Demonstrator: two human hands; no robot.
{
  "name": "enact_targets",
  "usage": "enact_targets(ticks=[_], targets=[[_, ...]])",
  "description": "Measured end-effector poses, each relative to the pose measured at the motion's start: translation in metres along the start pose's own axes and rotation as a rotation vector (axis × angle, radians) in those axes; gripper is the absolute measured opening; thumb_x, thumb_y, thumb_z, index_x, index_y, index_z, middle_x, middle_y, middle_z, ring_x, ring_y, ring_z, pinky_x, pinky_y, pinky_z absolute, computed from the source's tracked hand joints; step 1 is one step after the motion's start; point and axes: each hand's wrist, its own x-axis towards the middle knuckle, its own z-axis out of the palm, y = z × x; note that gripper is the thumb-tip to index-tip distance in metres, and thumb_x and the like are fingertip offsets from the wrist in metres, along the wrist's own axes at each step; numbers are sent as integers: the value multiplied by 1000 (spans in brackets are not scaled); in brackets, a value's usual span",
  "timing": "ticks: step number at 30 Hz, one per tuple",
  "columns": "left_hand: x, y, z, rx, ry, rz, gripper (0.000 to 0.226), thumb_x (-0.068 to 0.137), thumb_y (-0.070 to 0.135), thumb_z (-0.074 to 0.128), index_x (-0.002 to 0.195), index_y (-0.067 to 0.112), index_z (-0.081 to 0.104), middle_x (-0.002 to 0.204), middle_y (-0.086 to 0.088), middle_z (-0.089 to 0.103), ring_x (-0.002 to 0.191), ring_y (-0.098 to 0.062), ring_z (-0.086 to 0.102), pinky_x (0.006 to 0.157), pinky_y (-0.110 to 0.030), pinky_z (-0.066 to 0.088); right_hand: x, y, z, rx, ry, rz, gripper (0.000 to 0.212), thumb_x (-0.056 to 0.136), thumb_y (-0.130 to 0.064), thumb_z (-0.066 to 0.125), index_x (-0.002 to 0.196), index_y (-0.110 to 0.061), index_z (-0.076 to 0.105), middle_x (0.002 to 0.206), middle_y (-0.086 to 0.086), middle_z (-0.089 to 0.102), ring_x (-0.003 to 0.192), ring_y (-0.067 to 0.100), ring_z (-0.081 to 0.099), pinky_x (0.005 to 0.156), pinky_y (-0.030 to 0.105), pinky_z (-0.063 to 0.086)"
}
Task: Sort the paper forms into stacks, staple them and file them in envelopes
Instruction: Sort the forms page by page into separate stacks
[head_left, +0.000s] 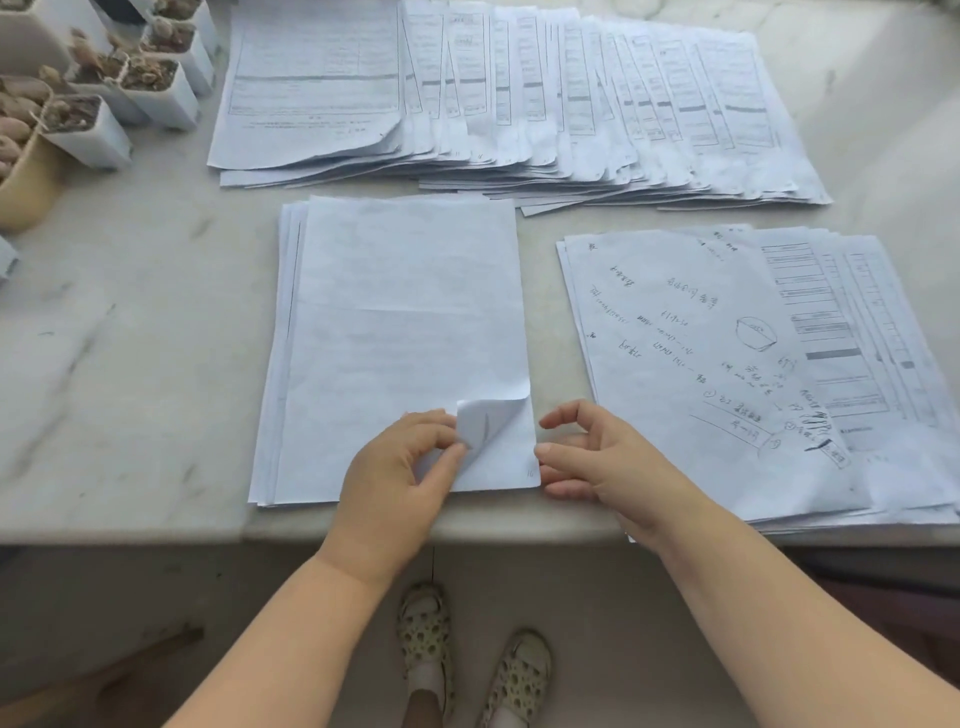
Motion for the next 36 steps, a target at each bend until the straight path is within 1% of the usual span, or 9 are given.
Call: enact_targets(ticks=[3,7,11,15,18,21,23,29,36], targets=[[1,3,5,-108,107,-77,14,77,34,65,71,21,65,77,12,66,78,-4,61,72,-18,46,2,2,8,-8,-6,-44,23,87,2,64,98,-16,53,72,3,59,67,12,60,67,23,54],[2,7,5,-141,224,-108,24,81,20,72,79,23,49,68,12,54,63,-3,53,61,-14,41,4,0,17,-34,53,-92,25,86,6,63,90,-14,48,63,5,53,58,15,53,57,21,49],[-2,4,0,-45,138,31,25,84,21,56,100,34,41,74,19,55,63,0,52,57,-9,37,8,-2,23,-67,114,-94,27,85,-3,69,94,-18,48,67,8,55,58,17,53,54,21,48],[-3,-2,-8,5,11,73,53,77,30,68,122,37,41,82,16,61,85,0,59,74,-6,40,9,-6,27,-120,129,-102,30,85,-8,71,105,-20,54,71,13,54,58,15,55,51,19,47],[-1,-6,-14,53,-62,81,42,72,36,74,111,32,56,87,15,63,93,-2,59,80,-5,38,8,-10,26,-131,103,-89,23,86,-10,71,104,-20,61,72,11,60,54,12,55,51,17,46],[2,-5,-16,22,-53,44,11,79,25,75,84,26,66,81,15,66,82,-4,61,72,-8,40,8,-14,27,-124,75,-42,4,89,-13,69,90,-17,68,70,0,65,53,10,55,54,17,46],[5,-3,-16,-8,-10,9,11,81,28,68,73,23,64,75,14,65,74,-6,60,64,-10,40,9,-16,26,-113,61,2,9,91,-16,66,83,-17,68,65,-9,65,52,8,54,57,19,46],[12,0,-19,-137,90,-53,18,83,33,56,75,18,58,64,9,58,59,-2,51,57,-12,38,6,-21,23,-85,43,80,11,92,-19,64,83,-16,68,65,-8,67,51,3,57,62,20,50],[12,-5,-18,-201,29,-88,18,83,34,57,76,18,58,63,13,59,61,-2,53,60,-15,41,2,-27,31,-104,116,78,16,92,-22,65,77,-16,66,69,-3,64,56,6,55,58,17,45]])
